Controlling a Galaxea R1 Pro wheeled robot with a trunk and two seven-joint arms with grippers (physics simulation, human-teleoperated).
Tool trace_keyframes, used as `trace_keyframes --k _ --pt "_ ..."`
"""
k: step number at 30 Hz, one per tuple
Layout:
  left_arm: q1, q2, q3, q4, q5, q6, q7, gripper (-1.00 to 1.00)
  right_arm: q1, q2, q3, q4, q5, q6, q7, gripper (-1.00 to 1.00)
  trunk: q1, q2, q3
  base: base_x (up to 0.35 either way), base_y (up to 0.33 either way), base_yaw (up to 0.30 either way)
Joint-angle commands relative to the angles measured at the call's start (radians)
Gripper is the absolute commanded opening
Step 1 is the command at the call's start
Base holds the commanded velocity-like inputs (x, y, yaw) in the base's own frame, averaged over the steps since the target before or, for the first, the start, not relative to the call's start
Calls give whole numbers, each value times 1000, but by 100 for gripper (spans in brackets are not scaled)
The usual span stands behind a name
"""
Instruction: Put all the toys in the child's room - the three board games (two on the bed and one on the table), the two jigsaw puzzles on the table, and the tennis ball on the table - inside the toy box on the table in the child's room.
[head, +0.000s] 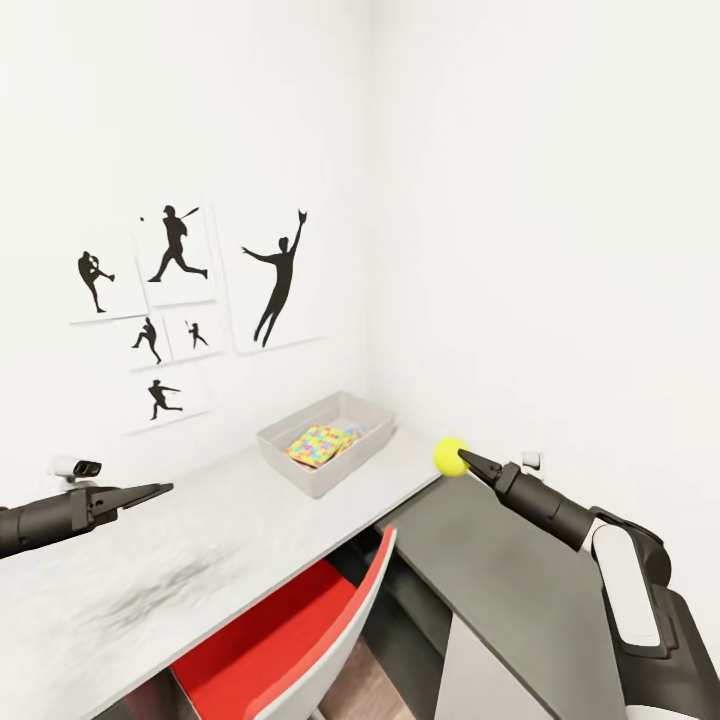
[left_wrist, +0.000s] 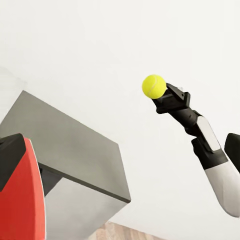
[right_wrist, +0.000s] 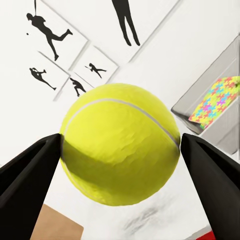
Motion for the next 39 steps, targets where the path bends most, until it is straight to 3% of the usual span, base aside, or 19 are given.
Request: trace_keyframes --k 1,11,39 --pt "0 0 0 0 0 11 -4 100 -1 0 -2 1 1 6 5 -100 0 -1 0 25 -15 8" --pt "0 1 0 0 0 11 -4 100 -1 1 -2 -3 2 4 4 -100 0 -1 0 33 -22 39" --pt "0 0 0 0 4 12 -4 100 -1 1 0 -4 9 5 5 -100 0 -1 12 189 -35 271"
